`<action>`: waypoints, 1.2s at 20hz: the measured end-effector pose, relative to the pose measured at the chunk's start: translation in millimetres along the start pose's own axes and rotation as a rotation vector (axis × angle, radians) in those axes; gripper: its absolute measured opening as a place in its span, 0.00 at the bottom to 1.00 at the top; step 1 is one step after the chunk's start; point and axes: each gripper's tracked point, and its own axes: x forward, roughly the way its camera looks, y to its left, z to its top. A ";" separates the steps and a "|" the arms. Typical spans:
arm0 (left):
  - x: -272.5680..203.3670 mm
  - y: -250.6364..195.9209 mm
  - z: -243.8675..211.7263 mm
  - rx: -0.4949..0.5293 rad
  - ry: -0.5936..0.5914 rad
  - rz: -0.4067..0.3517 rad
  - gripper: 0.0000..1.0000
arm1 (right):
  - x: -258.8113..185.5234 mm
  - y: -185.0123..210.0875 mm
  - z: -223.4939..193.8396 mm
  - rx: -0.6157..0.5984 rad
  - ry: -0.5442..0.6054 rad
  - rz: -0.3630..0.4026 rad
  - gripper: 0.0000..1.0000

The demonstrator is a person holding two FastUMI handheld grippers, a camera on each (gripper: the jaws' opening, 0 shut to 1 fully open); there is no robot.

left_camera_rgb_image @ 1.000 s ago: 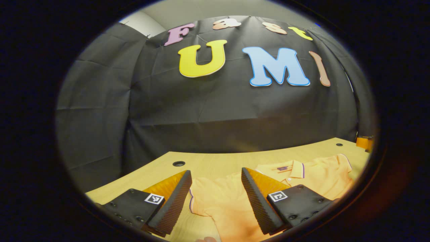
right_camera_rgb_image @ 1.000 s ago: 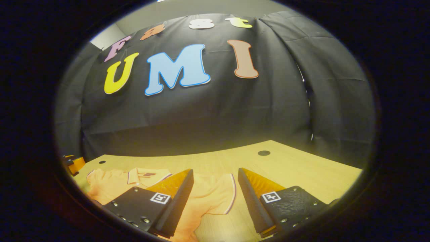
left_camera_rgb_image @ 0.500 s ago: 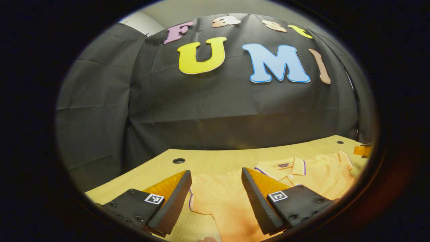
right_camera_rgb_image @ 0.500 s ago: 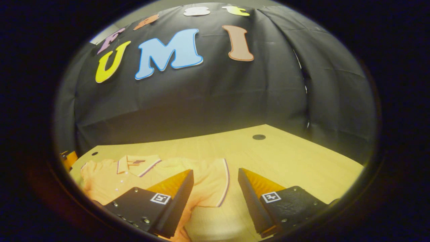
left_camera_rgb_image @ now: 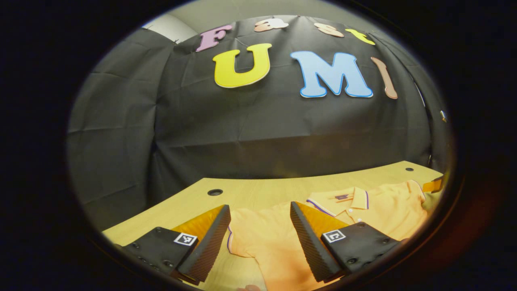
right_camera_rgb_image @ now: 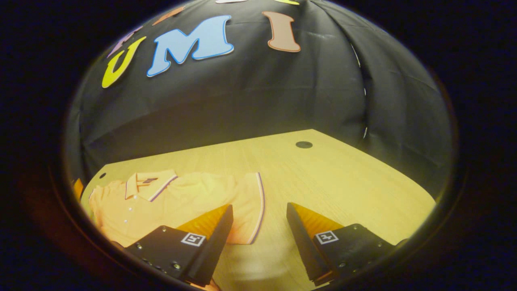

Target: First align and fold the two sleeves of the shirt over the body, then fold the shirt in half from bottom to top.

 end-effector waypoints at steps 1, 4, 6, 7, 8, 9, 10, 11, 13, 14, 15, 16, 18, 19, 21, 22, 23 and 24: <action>-0.3 -0.7 -0.4 0.002 0.002 0.000 0.97 | 2.4 0.5 -2.5 -0.008 0.021 -0.003 0.83; 1.4 -3.1 -3.3 0.004 0.011 -0.005 0.99 | 7.4 3.8 -9.8 -0.045 0.071 -0.003 0.83; 2.0 -4.2 -5.8 0.006 0.016 -0.006 0.99 | 10.7 3.9 -13.6 -0.062 0.098 -0.014 0.83; 1.7 -3.7 -6.4 0.004 0.017 -0.008 0.99 | 12.3 4.3 -15.9 -0.065 0.116 -0.014 0.83; 1.1 -4.6 -7.3 0.003 0.018 -0.008 0.97 | 13.1 4.4 -18.3 -0.065 0.135 -0.011 0.83; 1.2 -4.0 -7.1 0.003 0.018 -0.008 0.97 | 14.3 4.3 -15.7 -0.061 0.128 -0.010 0.83; 1.7 -3.7 -7.1 0.003 0.019 -0.009 0.97 | 14.7 4.0 -16.9 -0.061 0.131 -0.010 0.83; 2.2 -4.8 -7.2 0.003 0.021 -0.009 0.97 | 14.5 4.0 -16.3 -0.062 0.130 -0.010 0.83; 1.8 -4.4 -8.9 0.003 0.026 -0.011 0.97 | 15.9 7.5 -16.1 -0.059 0.130 0.002 0.70; 2.6 -4.4 -8.5 0.003 0.027 -0.011 0.97 | 14.7 9.3 -17.3 -0.059 0.131 0.008 0.63; 2.4 -4.4 -9.1 0.003 0.027 -0.011 0.94 | 14.4 11.5 -17.2 -0.055 0.133 0.022 0.46; 2.2 -3.8 -9.2 0.003 0.027 -0.011 0.97 | 15.3 12.6 -18.5 -0.047 0.138 0.026 0.42; 2.7 -3.7 -10.4 0.004 0.027 -0.009 0.99 | 15.1 13.4 -17.8 -0.050 0.134 0.026 0.23; 3.4 -3.5 -10.6 0.007 0.028 -0.009 0.99 | 14.6 15.5 -17.3 -0.051 0.131 0.034 0.23; 4.3 -2.6 -12.3 0.012 0.033 -0.006 0.99 | 14.4 19.9 -13.1 -0.006 0.093 0.047 0.19; 4.1 -2.7 -13.1 0.013 0.035 -0.006 0.99 | 13.8 20.3 -11.5 0.001 0.109 0.050 0.00; 3.1 -1.7 -14.3 0.015 0.036 -0.003 0.99 | 16.1 20.9 -12.4 0.003 0.107 0.055 0.00; 4.9 -1.3 -14.7 0.018 0.038 -0.001 0.99 | 15.1 22.5 -11.2 0.000 0.101 0.059 0.00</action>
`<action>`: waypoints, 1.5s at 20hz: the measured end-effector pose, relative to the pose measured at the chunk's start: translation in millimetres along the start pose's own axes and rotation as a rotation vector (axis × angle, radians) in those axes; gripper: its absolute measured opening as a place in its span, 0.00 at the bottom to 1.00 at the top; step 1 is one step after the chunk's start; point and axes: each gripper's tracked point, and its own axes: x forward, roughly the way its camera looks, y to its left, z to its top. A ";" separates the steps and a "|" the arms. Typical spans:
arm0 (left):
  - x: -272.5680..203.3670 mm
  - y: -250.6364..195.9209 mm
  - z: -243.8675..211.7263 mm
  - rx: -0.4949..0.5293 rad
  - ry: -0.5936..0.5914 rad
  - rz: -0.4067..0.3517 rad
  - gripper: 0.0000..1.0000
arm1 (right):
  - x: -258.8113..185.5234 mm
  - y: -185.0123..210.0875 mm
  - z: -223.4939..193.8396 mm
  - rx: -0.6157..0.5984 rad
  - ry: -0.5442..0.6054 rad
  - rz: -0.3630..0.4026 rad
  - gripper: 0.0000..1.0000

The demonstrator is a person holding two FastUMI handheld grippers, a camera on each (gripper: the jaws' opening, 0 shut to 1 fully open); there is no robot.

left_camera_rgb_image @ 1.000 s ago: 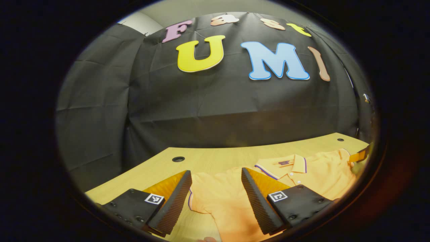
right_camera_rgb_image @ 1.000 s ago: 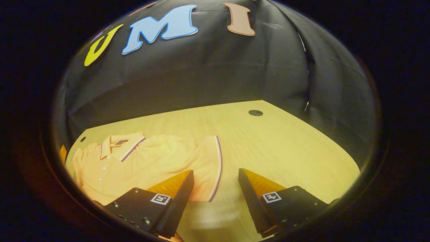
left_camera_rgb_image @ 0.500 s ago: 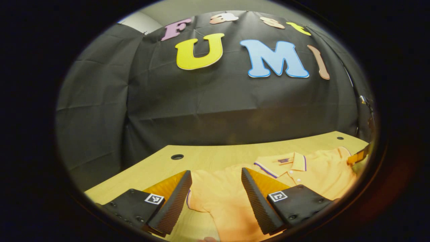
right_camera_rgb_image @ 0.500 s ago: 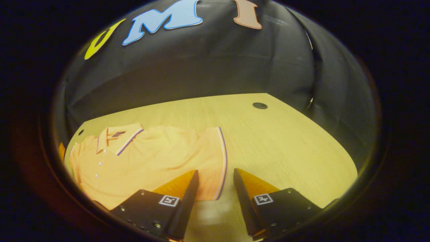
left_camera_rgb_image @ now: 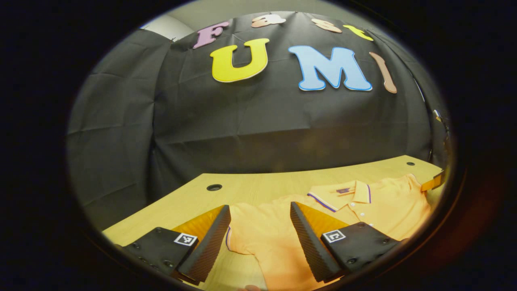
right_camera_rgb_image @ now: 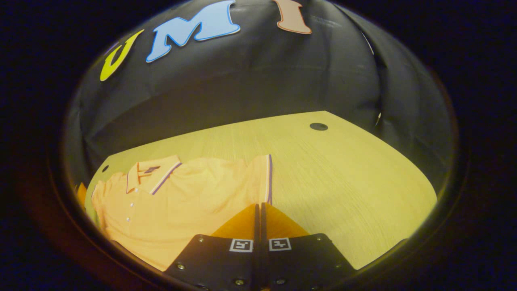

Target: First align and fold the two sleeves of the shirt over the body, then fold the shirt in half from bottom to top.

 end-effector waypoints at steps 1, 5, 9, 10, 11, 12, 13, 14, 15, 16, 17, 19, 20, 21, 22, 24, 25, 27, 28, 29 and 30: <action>0.2 0.4 -0.7 0.002 0.002 0.002 0.99 | -1.1 0.7 1.6 -0.006 -0.009 0.006 0.00; -1.0 2.7 -0.2 0.005 0.002 0.006 0.97 | -6.1 18.4 13.4 -0.069 -0.071 0.028 0.00; 1.9 5.4 -2.6 0.016 0.007 0.019 0.99 | -21.3 61.6 31.4 -0.235 -0.171 0.095 0.00; 1.1 6.4 -3.3 0.018 0.009 0.021 0.99 | -26.9 79.1 32.5 -0.287 -0.195 0.129 0.00; 1.4 7.3 -2.9 0.020 0.011 0.025 0.99 | -33.7 98.4 31.3 -0.338 -0.212 0.172 0.00; 2.3 7.3 -4.1 0.023 0.013 0.027 0.99 | -37.9 116.7 27.4 -0.387 -0.222 0.210 0.00; 2.6 7.8 -4.7 0.025 0.015 0.028 0.99 | -42.1 134.4 21.4 -0.444 -0.224 0.246 0.00; 3.2 9.1 -5.6 0.027 0.016 0.031 0.99 | -45.4 149.1 13.4 -0.498 -0.220 0.276 0.00; 3.9 10.0 -5.8 0.028 0.017 0.032 0.99 | -48.1 164.6 4.9 -0.539 -0.212 0.307 0.00; 3.7 9.8 -7.4 0.030 0.019 0.032 0.95 | -50.0 177.7 -4.9 -0.569 -0.199 0.337 0.00; 3.7 10.3 -7.9 0.033 0.021 0.033 0.99 | -50.9 187.2 -13.3 -0.593 -0.185 0.360 0.00; 4.8 10.8 -8.6 0.036 0.026 0.032 0.99 | -50.9 197.7 -26.9 -0.635 -0.161 0.384 0.00; 4.5 10.9 -7.9 0.035 0.026 0.033 0.95 | -49.5 199.9 -32.2 -0.652 -0.151 0.387 0.00; 4.6 11.1 -7.5 0.035 0.026 0.032 0.95 | -48.8 200.9 -36.2 -0.664 -0.140 0.387 0.00; 4.3 10.2 -9.9 0.034 0.027 0.031 0.99 | -48.6 200.1 -36.1 -0.672 -0.138 0.381 0.00; 5.1 10.3 -10.5 0.034 0.028 0.031 0.99 | -48.4 199.8 -38.1 -0.675 -0.128 0.378 0.00; 5.8 10.7 -10.3 0.034 0.029 0.031 0.99 | -48.7 199.5 -37.6 -0.679 -0.127 0.379 0.02; 5.3 11.8 -10.3 0.034 0.028 0.035 0.99 | -47.9 199.0 -38.6 -0.681 -0.126 0.379 0.11; 5.4 12.2 -12.1 0.033 0.026 0.039 0.99 | -49.6 198.8 -37.7 -0.680 -0.127 0.379 0.16; 5.4 14.9 -10.9 0.031 0.021 0.046 0.99 | -52.0 196.8 -36.3 -0.677 -0.128 0.375 0.29; 5.7 18.8 -8.5 0.032 0.016 0.055 0.99 | -51.1 196.1 -35.7 -0.672 -0.132 0.374 0.36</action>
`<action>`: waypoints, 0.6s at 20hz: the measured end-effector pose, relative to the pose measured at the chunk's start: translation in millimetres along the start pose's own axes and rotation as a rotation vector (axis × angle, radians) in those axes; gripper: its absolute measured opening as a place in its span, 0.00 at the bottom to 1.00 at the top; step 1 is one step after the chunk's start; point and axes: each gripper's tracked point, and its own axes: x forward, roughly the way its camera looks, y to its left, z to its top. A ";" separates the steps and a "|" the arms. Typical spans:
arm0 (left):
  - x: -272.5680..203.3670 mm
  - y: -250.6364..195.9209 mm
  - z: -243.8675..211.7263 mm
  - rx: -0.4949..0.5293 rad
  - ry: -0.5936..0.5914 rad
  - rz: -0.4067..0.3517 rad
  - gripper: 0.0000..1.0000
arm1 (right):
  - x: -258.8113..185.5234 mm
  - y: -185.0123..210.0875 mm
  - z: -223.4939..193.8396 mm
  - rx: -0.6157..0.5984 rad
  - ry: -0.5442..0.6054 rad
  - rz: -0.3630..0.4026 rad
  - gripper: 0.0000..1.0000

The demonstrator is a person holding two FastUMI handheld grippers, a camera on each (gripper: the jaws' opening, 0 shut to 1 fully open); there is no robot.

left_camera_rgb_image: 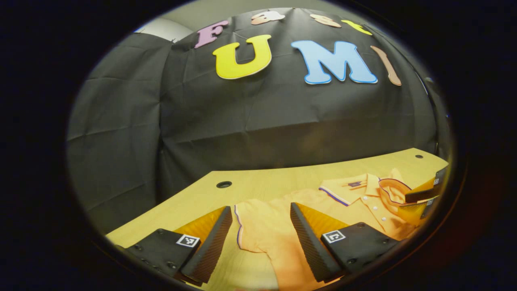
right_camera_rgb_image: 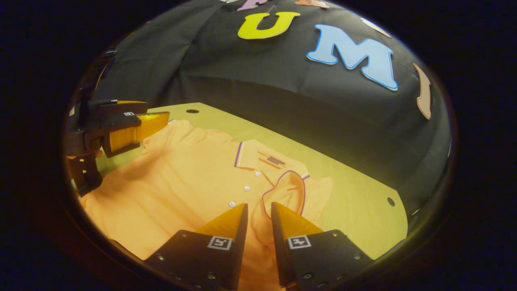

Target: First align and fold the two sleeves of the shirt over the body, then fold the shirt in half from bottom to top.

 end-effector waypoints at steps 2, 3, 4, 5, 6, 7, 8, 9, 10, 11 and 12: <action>3.2 6.8 -1.0 0.016 0.003 0.017 0.99 | -2.3 -3.8 2.2 0.020 -0.019 -0.014 0.54; 5.2 9.7 -4.2 0.029 0.013 0.026 0.99 | -3.7 -5.2 4.7 0.030 -0.033 -0.014 0.55; 7.5 12.1 -9.7 0.038 0.024 0.030 0.99 | -5.9 -5.1 3.6 0.041 -0.039 -0.011 0.55; 8.4 13.2 -13.9 0.040 0.037 0.025 0.99 | -6.9 -6.3 3.5 0.050 -0.041 -0.010 0.55; 10.1 12.0 -14.5 0.034 0.037 0.022 0.99 | -8.5 -7.4 1.8 0.051 -0.038 -0.013 0.55; 8.7 12.4 -12.5 0.026 0.043 0.018 0.99 | -9.8 -9.0 1.8 0.047 -0.038 -0.019 0.55; 10.5 12.7 -16.4 0.017 0.063 0.011 0.93 | -9.7 -10.6 1.2 0.043 -0.039 -0.023 0.55; 13.3 15.1 -19.5 0.001 0.082 0.010 0.99 | -10.9 -10.4 2.0 0.043 -0.041 -0.023 0.55; 16.5 20.1 -22.9 -0.021 0.098 0.012 0.93 | -11.3 -9.8 1.9 0.045 -0.044 -0.022 0.55; 19.2 24.1 -25.0 -0.046 0.113 0.012 0.93 | -13.2 -8.9 2.5 0.049 -0.048 -0.018 0.55; 20.6 26.6 -27.5 -0.068 0.125 0.017 0.93 | -13.2 -10.0 2.9 0.050 -0.052 -0.018 0.55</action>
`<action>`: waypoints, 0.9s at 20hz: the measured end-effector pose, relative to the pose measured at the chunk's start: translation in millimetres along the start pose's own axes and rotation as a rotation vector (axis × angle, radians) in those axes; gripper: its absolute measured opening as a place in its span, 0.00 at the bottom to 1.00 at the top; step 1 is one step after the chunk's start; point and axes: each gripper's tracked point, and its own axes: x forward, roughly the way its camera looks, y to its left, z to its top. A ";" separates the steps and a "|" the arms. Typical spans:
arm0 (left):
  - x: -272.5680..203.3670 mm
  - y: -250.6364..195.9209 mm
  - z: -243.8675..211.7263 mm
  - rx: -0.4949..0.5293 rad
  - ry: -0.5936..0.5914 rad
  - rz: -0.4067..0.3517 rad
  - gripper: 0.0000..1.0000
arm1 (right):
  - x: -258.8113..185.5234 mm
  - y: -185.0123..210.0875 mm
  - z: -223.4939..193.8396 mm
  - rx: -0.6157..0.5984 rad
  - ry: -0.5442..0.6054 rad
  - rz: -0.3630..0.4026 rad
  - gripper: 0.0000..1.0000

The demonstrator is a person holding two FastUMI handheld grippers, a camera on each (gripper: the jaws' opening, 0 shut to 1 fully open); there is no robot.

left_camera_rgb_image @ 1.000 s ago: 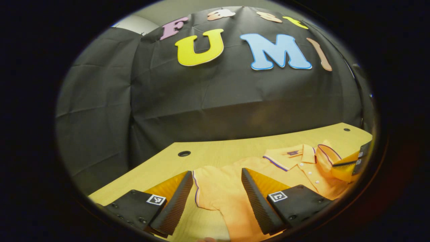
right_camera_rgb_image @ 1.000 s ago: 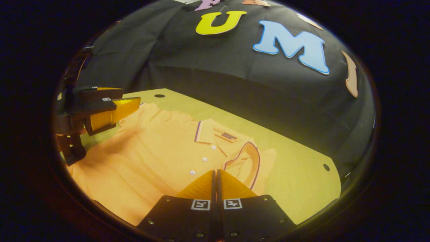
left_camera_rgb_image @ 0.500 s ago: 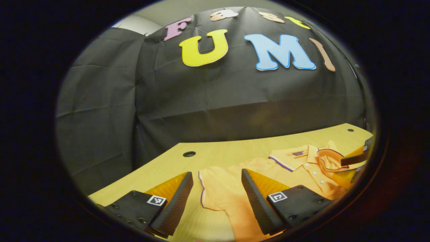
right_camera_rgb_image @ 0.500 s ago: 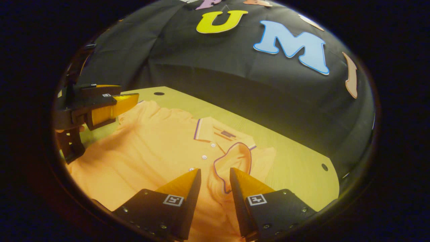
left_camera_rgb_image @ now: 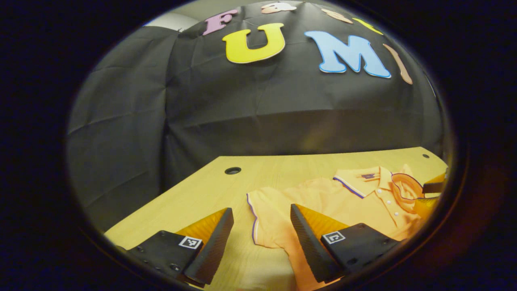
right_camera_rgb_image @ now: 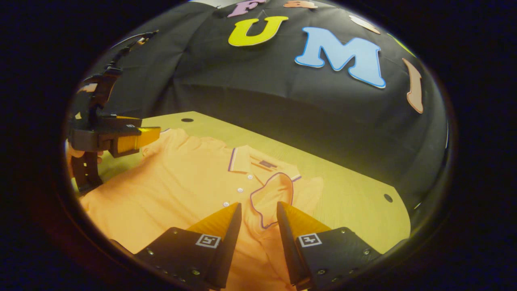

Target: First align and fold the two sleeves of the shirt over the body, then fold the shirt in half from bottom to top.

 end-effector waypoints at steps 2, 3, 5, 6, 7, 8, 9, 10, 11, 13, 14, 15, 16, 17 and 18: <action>6.2 -1.4 -4.6 -0.007 0.028 -0.010 0.99 | -1.8 -1.2 0.7 0.000 -0.006 -0.003 0.55; 8.7 -5.4 -8.4 0.007 0.045 -0.022 0.92 | -2.8 -2.4 0.6 0.004 -0.006 -0.005 0.55; 12.3 -16.1 -13.0 0.045 0.082 -0.056 0.96 | -1.6 -1.4 -1.4 0.018 -0.001 0.002 0.54; 15.5 -17.3 -17.1 0.055 0.109 -0.067 0.87 | -1.7 -2.1 -2.1 0.023 -0.001 0.003 0.55; 17.8 -17.4 -19.3 0.055 0.130 -0.074 0.89 | -2.6 -3.6 -0.4 0.027 -0.007 0.002 0.55; 19.8 -18.8 -22.2 0.050 0.146 -0.082 0.92 | -2.7 -4.4 -0.5 0.027 -0.010 -0.001 0.55; 21.2 -19.7 -24.0 0.045 0.160 -0.091 0.92 | -4.6 -5.6 0.3 0.026 -0.014 -0.005 0.55; 23.0 -21.3 -27.5 0.046 0.174 -0.100 0.92 | -5.0 -7.0 0.3 0.025 -0.017 -0.008 0.55; 23.2 -23.2 -32.3 0.055 0.193 -0.103 0.85 | -5.3 -8.0 0.1 0.025 -0.018 -0.009 0.55; 22.5 -28.4 -39.2 0.072 0.231 -0.120 0.92 | -5.1 -9.3 -0.3 0.036 -0.019 -0.010 0.54; 21.4 -32.0 -43.6 0.079 0.255 -0.132 0.92 | -4.6 -9.8 -0.6 0.044 -0.020 -0.008 0.55; 21.2 -35.9 -46.3 0.076 0.265 -0.146 0.92 | -5.3 -11.6 0.4 0.052 -0.023 -0.008 0.55; 21.5 -36.5 -44.6 0.073 0.263 -0.148 0.81 | -6.7 -12.9 1.1 0.059 -0.028 -0.010 0.55; 22.6 -37.1 -45.3 0.070 0.264 -0.150 0.79 | -7.4 -15.5 3.0 0.068 -0.035 -0.013 0.55; 21.3 -35.6 -44.6 0.073 0.264 -0.137 0.77 | -7.7 -17.6 3.7 0.078 -0.041 -0.016 0.55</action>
